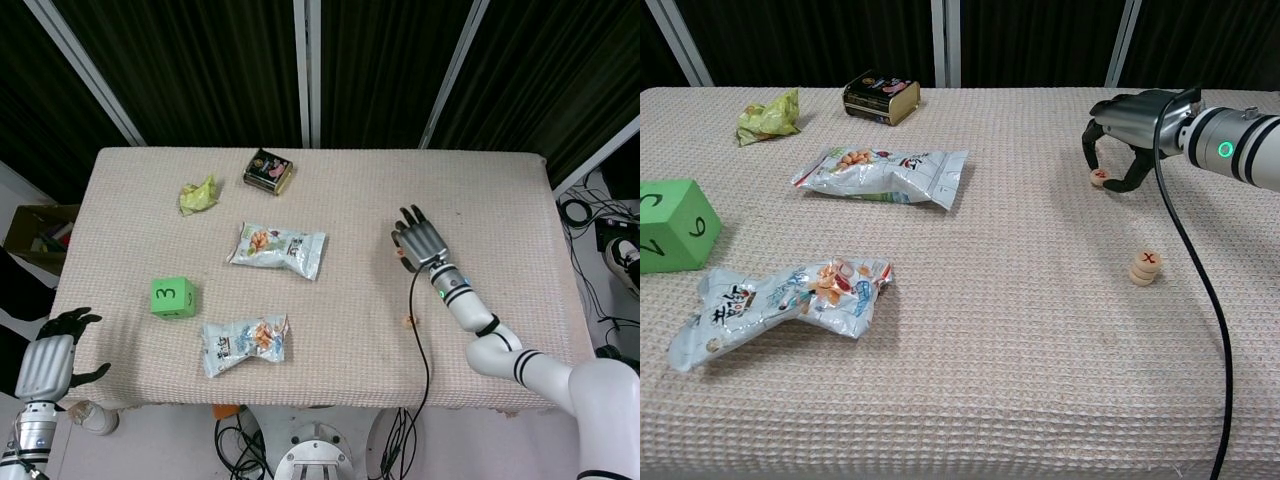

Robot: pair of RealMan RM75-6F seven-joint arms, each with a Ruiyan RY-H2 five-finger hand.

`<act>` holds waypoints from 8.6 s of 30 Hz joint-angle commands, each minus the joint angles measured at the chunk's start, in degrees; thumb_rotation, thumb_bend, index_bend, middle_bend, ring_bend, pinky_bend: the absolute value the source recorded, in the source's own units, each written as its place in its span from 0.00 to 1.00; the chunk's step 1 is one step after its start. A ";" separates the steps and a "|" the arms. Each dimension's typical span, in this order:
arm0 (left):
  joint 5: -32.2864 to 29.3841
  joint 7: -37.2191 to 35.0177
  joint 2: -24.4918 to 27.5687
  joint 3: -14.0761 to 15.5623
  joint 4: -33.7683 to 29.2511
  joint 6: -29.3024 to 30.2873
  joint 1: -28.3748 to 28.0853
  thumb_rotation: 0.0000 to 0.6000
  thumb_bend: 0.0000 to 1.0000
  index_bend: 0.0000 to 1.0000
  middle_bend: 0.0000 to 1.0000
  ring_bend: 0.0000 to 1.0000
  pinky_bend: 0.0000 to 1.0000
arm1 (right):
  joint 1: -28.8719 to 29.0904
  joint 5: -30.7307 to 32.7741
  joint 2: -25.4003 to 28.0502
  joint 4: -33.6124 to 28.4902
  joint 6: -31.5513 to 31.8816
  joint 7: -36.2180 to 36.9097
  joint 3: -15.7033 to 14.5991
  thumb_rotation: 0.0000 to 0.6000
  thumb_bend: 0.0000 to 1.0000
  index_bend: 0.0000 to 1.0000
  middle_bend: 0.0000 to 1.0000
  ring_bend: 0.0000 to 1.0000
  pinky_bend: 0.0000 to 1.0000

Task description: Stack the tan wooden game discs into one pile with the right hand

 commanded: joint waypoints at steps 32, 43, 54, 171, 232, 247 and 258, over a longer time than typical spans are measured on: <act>1.72 0.09 -0.18 0.49 -0.64 1.37 0.57 1.00 0.13 0.28 0.16 0.13 0.18 | -12.92 -20.01 17.36 -28.19 15.82 -2.33 -12.61 1.00 0.37 0.50 0.25 0.00 0.00; 1.54 0.00 -0.30 0.44 -0.46 1.02 0.51 1.00 0.13 0.28 0.16 0.13 0.18 | -13.03 -20.06 16.96 -27.95 14.85 -2.93 -12.07 1.00 0.36 0.48 0.25 0.00 0.00; 1.37 -0.19 -0.34 0.49 -0.31 0.54 0.44 1.00 0.13 0.28 0.16 0.13 0.18 | -13.35 -20.07 16.82 -28.05 14.49 -3.43 -11.81 1.00 0.35 0.44 0.25 0.00 0.00; -0.01 -1.78 -0.89 0.38 1.21 -0.35 0.92 1.00 0.13 0.28 0.16 0.13 0.18 | -0.01 8.29 4.05 -5.06 -1.43 0.86 0.03 1.00 0.36 0.25 0.35 0.07 0.00; -0.86 -2.05 -1.15 0.27 1.63 -1.28 0.91 1.00 0.13 0.28 0.16 0.13 0.18 | 3.14 8.56 -2.88 8.31 -5.25 0.50 2.07 1.00 0.29 0.24 0.26 0.05 0.00; -1.38 -3.09 -1.22 0.48 2.38 -1.49 1.36 1.00 0.13 0.28 0.16 0.13 0.18 | 4.51 6.98 -5.43 13.59 -5.75 1.80 2.60 1.00 0.29 0.24 0.26 0.05 0.00; -1.02 -3.20 -1.44 0.52 2.66 -1.43 1.31 1.00 0.13 0.28 0.16 0.13 0.18 | 3.59 6.95 -5.22 12.79 -5.42 -0.29 1.79 1.00 0.29 0.35 0.26 0.05 0.00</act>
